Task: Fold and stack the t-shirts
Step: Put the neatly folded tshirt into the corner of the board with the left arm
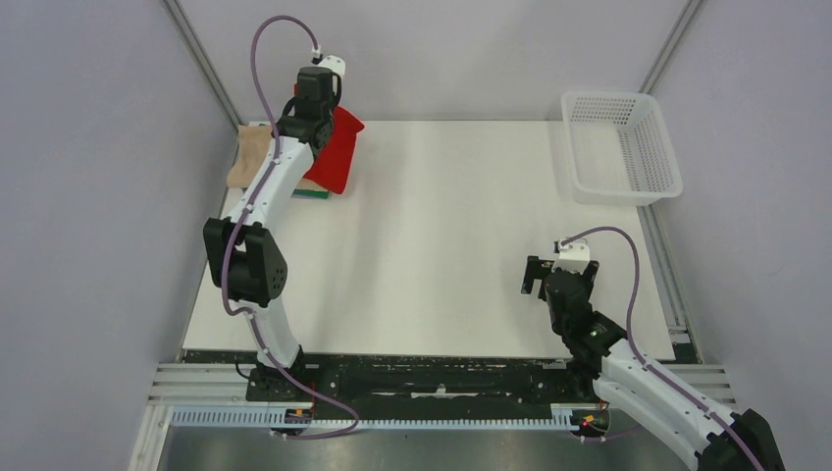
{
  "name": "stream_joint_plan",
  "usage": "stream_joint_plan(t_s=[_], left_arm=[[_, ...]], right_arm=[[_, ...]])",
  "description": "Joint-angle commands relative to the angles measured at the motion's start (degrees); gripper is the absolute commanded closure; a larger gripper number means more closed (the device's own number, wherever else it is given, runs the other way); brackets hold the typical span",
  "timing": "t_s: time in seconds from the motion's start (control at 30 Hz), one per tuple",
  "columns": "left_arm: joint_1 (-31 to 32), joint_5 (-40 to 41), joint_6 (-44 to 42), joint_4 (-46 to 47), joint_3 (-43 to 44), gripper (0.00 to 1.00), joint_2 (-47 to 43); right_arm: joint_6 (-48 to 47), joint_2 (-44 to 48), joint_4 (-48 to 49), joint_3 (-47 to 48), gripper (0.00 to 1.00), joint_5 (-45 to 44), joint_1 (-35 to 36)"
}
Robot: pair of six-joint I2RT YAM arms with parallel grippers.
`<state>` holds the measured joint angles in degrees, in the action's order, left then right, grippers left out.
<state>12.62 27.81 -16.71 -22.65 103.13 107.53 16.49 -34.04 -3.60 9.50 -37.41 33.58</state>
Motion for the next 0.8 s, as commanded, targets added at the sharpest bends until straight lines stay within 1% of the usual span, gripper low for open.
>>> stream_joint_plan(t_s=[0.0, 0.2, 0.37, 0.47, 0.6, 0.77], left_arm=[[-0.1, -1.0, 2.5, 0.4, 5.4, 0.98, -5.0], [-0.6, 1.0, 1.4, 0.2, 6.4, 0.98, -3.9], [-2.8, 1.4, 1.7, -0.1, 8.1, 0.98, -0.3], [-4.9, 0.9, 2.0, 0.3, 8.4, 0.98, 2.2], [-8.3, -2.5, 2.5, 1.4, 8.9, 0.98, 6.0], [-11.5, -3.9, 3.9, 3.1, 12.6, 0.98, 12.2]], right_arm=[[0.5, 0.7, 1.6, -0.3, 0.02, -1.8, 0.0], [1.5, 0.4, 1.1, -0.3, 0.02, -3.3, 0.0], [1.5, -0.1, 0.9, 0.0, 0.02, -3.5, 0.0], [1.5, -0.3, 0.7, 0.1, 0.02, -4.3, 0.0], [1.4, -0.7, 0.7, 0.6, 0.02, -6.0, 0.0], [0.7, -1.7, 0.8, 1.0, 0.02, -6.3, 0.0]])
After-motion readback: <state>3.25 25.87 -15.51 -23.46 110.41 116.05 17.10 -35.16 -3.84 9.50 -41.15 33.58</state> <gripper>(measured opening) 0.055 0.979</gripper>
